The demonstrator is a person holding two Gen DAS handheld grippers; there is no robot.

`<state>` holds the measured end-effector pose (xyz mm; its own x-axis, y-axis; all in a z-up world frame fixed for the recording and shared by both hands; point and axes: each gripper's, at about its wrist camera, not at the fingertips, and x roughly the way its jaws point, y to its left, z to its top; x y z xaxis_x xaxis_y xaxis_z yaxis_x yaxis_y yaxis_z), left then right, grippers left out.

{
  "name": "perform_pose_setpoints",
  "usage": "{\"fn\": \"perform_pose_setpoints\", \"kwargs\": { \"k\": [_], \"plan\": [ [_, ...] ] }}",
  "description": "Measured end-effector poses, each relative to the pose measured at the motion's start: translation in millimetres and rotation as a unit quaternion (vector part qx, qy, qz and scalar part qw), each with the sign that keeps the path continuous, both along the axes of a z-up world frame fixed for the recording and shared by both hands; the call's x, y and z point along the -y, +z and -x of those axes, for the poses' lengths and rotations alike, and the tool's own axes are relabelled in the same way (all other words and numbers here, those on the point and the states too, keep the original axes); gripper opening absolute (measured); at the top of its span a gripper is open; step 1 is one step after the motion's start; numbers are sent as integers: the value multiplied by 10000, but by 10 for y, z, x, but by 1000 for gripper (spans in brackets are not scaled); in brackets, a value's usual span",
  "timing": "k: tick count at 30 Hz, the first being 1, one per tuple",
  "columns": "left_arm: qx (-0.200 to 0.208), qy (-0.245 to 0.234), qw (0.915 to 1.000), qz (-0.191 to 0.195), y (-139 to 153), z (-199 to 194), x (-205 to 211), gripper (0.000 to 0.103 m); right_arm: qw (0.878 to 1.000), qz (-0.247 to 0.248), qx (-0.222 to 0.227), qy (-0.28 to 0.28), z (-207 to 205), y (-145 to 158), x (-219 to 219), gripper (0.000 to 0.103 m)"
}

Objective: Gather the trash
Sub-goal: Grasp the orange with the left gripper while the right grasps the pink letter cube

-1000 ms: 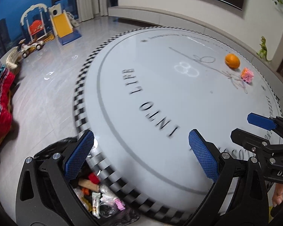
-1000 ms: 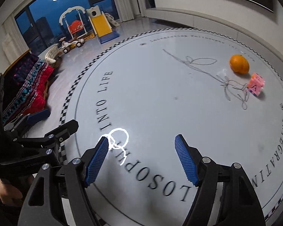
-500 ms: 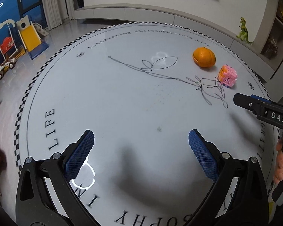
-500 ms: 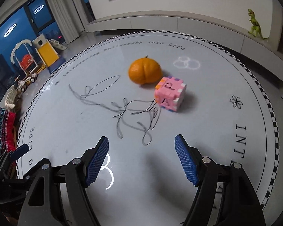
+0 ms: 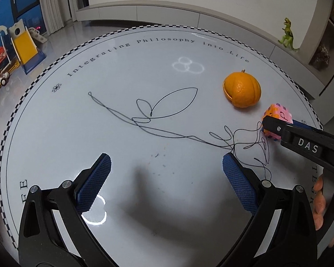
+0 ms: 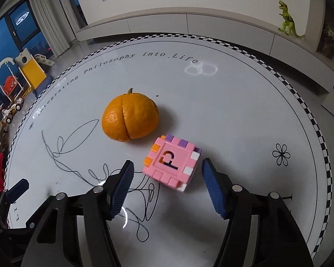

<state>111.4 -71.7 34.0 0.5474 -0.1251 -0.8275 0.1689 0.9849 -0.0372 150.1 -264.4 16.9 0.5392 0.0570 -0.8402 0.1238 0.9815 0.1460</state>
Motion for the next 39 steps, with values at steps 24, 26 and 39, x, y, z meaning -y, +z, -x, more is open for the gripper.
{"fn": "perform_pose_setpoints", "kwargs": {
  "k": [24, 26, 39],
  "plan": [
    [281, -832, 9960, 184, -72, -784, 999, 96, 9978, -146, 102, -631, 59, 41, 738, 50],
    [219, -955, 9950, 186, -99, -844, 1039, 82, 9980, -101, 120, -619, 30, 33, 736, 50],
    [161, -1008, 9938, 442, -125, -715, 903, 61, 9981, -191, 150, -559, 83, 47, 688, 50]
  ]
}}
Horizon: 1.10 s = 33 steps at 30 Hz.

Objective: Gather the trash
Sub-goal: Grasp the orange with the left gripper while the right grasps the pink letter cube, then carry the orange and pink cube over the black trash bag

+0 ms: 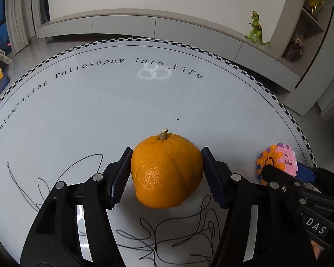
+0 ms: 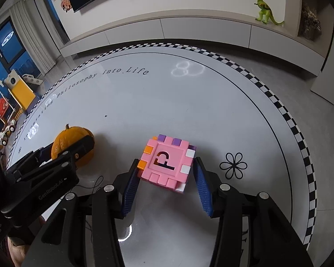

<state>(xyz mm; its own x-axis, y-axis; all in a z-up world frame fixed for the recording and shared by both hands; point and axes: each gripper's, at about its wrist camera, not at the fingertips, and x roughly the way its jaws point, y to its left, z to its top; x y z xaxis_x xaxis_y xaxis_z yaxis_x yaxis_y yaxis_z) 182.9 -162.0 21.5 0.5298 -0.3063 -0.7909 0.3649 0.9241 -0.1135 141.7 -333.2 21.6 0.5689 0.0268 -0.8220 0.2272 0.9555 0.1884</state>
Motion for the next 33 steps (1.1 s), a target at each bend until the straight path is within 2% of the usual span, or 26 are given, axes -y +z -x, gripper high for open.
{"fn": "perform_pose_setpoints", "kwargs": {
  "k": [15, 24, 33],
  "plan": [
    [-71, 202, 9998, 17, 113, 775, -550, 60, 9983, -173, 178, 522, 605, 263, -437, 50],
    [179, 584, 9979, 197, 327, 1479, -1056, 60, 9931, -236, 292, 1114, 1176, 398, -974, 50],
    [317, 1170, 9923, 250, 334, 2172, -1651, 60, 9812, -307, 388, 1867, 1733, 481, -1712, 50]
  ]
}}
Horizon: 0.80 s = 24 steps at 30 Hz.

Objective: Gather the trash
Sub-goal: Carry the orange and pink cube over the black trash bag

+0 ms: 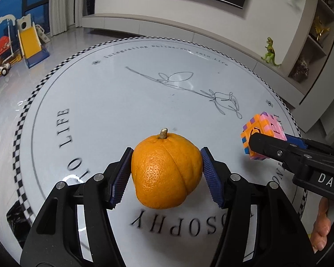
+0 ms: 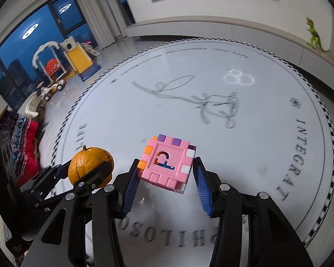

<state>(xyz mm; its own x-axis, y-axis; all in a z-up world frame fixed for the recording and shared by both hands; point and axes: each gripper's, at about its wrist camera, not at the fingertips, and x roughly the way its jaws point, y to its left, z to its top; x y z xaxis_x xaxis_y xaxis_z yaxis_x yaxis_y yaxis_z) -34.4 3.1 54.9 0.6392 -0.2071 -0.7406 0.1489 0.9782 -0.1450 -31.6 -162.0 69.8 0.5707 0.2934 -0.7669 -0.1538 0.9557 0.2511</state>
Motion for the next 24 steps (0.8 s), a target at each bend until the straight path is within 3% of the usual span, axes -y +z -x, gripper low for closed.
{"fn": "perform_pose_setpoints", "kwargs": {
  "k": [7, 13, 24],
  "plan": [
    [58, 720, 9974, -15, -67, 644, -594, 60, 9968, -110, -79, 787, 374, -70, -698, 50],
    [-9, 1343, 9909, 4, -188, 1189, -1196, 60, 9851, -64, -167, 1713, 734, -128, -1395, 50],
    [-426, 2777, 9597, -43, -567, 1846, -2210, 60, 9522, 298, -153, 3036, 1347, -251, -2463, 50]
  ]
}}
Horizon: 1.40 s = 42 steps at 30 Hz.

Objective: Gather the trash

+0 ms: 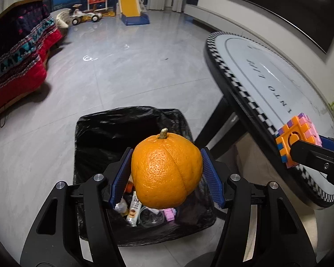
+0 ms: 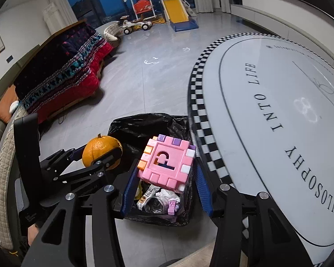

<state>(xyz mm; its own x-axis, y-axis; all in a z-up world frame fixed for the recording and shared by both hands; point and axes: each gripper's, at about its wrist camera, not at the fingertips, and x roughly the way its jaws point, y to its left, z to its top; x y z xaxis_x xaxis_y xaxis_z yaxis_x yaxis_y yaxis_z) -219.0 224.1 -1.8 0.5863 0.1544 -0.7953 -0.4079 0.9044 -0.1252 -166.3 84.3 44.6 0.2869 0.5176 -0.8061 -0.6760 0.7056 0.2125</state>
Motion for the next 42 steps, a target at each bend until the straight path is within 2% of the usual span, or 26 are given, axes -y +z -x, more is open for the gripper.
{"fn": "perform_pose_setpoints", "kwargs": {
  "k": [2, 3, 4, 5, 7, 10, 12, 22, 26, 28, 31, 42],
  "plan": [
    [-83, 203, 9998, 13, -70, 98, -129, 63, 9997, 22, -61, 221, 48, -24, -160, 50],
    [-94, 333, 9994, 26, -106, 150, -204, 69, 9994, 86, -72, 321, 61, -44, -233, 55],
    [-79, 488, 9988, 9, -115, 189, -259, 94, 9991, 191, -38, 381, 79, -61, -309, 64],
    [-42, 671, 9977, -55, -128, 272, -328, 97, 9991, 235, 54, 352, 100, -67, -346, 67],
    [-84, 1010, 9946, -209, -145, 355, -433, 97, 9991, 199, 115, 350, 154, -85, -365, 71],
    [-157, 1172, 9930, -11, -209, 406, -586, 97, 9991, 197, 34, 364, 194, -140, -363, 71],
    [-131, 1186, 9928, 88, -227, 397, -614, 97, 9991, 215, 36, 369, 193, -153, -333, 71],
    [-133, 935, 9955, 2, -186, 329, -435, 97, 9998, 95, -63, 178, 98, -137, -128, 74],
    [-24, 738, 9973, 17, -61, 186, -303, 97, 9999, -52, -76, 58, 7, -54, 32, 77],
    [58, 574, 9983, 30, 22, 75, -191, 97, 9999, -100, 20, -95, -61, 5, 162, 83],
    [115, 299, 9995, -3, 143, -150, 18, 97, 9990, -149, 147, -397, -182, 74, 383, 87],
    [327, -769, 9965, -52, 455, -1042, 900, 97, 9879, -61, 299, -1519, -810, 164, 1292, 90]
  ]
}}
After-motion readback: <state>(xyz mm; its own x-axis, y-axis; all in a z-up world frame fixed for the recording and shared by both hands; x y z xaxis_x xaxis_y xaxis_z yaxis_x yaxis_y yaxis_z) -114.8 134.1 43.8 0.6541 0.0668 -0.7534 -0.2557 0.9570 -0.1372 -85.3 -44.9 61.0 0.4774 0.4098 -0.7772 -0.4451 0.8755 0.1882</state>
